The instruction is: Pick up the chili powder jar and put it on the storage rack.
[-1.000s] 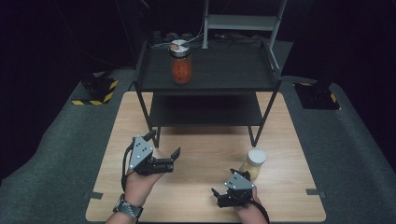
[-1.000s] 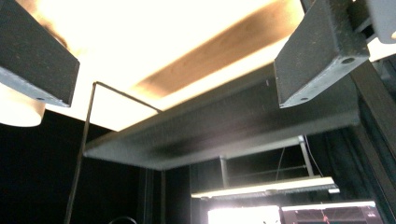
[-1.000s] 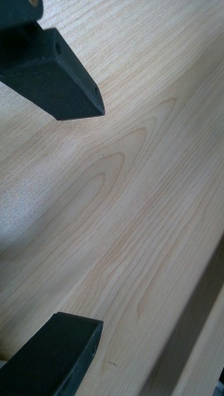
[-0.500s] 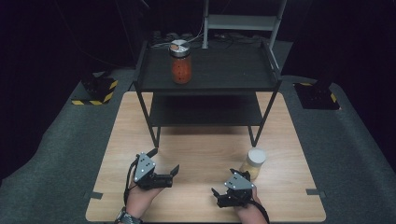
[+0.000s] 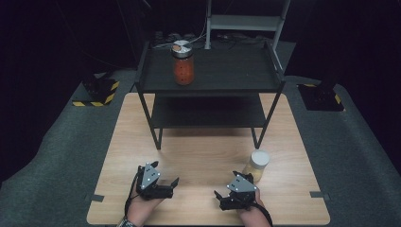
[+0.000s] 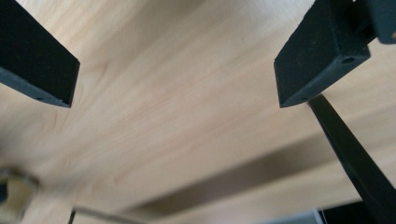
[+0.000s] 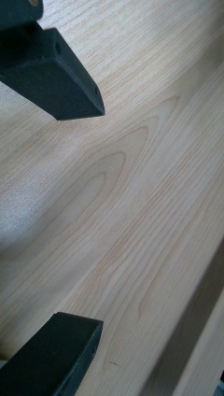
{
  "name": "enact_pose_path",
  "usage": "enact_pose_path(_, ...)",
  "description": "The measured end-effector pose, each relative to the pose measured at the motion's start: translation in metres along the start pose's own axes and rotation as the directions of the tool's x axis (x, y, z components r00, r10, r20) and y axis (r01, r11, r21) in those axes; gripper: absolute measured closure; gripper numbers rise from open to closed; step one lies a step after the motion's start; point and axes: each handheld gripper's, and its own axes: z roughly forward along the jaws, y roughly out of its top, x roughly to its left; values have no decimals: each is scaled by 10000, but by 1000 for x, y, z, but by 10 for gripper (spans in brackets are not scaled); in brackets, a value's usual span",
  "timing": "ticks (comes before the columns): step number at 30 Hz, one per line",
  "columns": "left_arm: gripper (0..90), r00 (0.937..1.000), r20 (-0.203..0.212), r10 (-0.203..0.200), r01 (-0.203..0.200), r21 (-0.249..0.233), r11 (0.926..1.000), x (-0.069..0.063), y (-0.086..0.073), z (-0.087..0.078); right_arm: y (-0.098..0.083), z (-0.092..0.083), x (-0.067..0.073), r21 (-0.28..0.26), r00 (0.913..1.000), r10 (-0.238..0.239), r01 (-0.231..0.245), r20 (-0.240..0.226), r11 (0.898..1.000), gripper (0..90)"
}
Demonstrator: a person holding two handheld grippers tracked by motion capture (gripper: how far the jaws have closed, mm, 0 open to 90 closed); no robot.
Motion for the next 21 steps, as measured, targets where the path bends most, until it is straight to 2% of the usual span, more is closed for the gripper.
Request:
enact_pose_path(5,5,9998,-35,217,-216,254,9994,-1,-1,3,0,0,0,26,10000,30,-30,-3,10000,2)
enact_pose_path(7,5,9999,26,100,-101,346,9994,0,-2,5,1,0,0,33,10000,30,-30,-4,10000,2)
enact_pose_path(11,5,9988,-16,499,-498,465,9977,-5,0,5,0,0,3,21,9999,-89,89,91,10000,2)
enact_pose_path(12,5,9955,-36,948,-944,674,9933,-9,3,7,0,0,3,13,9999,-137,136,99,9999,1)
enact_pose_path(13,5,9955,-36,948,-944,674,9933,-9,3,7,0,0,3,13,9999,-137,136,99,9999,1)
enact_pose_path(15,5,9912,-49,1325,-1316,865,9875,-14,7,10,-1,0,4,-34,9997,-198,198,115,9998,2)
enact_pose_path(17,5,9833,-132,1814,-1790,1060,9781,-21,10,13,-1,0,3,-41,9998,-189,189,70,9998,2)
enact_pose_path(18,5,9833,-132,1814,-1790,1060,9781,-21,10,13,-1,0,3,-41,9998,-189,189,70,9998,2)
enact_pose_path(21,5,9759,-200,2174,-2135,1202,9695,-27,11,14,-1,-1,1,-65,9999,-133,133,21,9999,2)
